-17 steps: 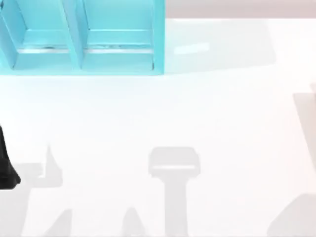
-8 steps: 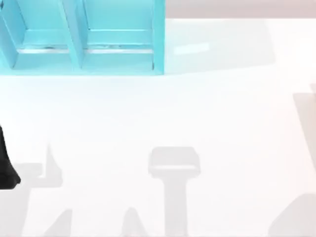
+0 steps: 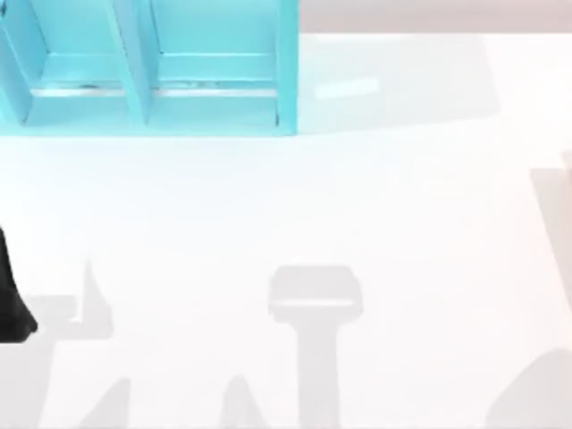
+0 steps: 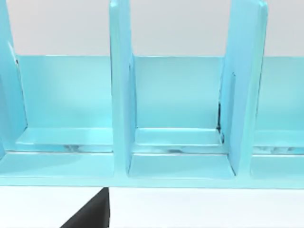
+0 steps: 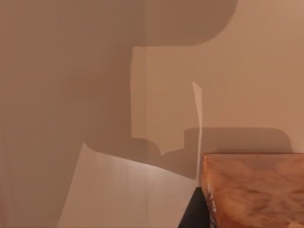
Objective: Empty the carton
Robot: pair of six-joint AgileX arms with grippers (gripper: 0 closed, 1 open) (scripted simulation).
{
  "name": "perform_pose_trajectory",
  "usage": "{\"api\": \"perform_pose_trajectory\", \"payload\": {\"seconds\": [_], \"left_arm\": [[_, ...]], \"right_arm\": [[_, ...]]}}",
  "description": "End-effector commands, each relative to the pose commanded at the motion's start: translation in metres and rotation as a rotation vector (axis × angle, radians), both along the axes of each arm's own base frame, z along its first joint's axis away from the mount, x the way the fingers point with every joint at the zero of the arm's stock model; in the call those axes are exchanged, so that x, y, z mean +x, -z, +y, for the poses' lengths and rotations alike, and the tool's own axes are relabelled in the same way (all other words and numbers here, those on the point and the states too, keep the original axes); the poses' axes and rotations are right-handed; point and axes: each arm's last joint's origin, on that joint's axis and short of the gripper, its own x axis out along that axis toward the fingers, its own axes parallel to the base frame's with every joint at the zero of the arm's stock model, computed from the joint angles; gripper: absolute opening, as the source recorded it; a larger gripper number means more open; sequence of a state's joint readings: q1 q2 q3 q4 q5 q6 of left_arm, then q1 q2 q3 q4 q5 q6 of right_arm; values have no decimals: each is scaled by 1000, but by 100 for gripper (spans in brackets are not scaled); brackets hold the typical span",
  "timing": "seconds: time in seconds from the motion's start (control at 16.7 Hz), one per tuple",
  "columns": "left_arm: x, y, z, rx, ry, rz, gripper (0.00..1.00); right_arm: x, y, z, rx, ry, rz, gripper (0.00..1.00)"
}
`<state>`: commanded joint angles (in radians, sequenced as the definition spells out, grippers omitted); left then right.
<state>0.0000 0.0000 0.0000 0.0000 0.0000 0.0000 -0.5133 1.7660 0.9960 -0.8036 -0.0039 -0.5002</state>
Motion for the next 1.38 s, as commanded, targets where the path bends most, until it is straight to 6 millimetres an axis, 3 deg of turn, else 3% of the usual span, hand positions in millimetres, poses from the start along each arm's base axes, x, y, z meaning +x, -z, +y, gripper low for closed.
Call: {"api": "perform_pose_trajectory", "payload": {"seconds": [0.66, 1.08, 1.38], "left_arm": [[0, 0, 0, 0, 0, 0, 100], [0, 0, 0, 0, 0, 0, 100], [0, 0, 0, 0, 0, 0, 100]], "right_arm": [[0, -4, -1, 1, 3, -2, 0], [5, -68, -9, -6, 40, -40, 0], [0, -110, -2, 6, 23, 3, 0]]}}
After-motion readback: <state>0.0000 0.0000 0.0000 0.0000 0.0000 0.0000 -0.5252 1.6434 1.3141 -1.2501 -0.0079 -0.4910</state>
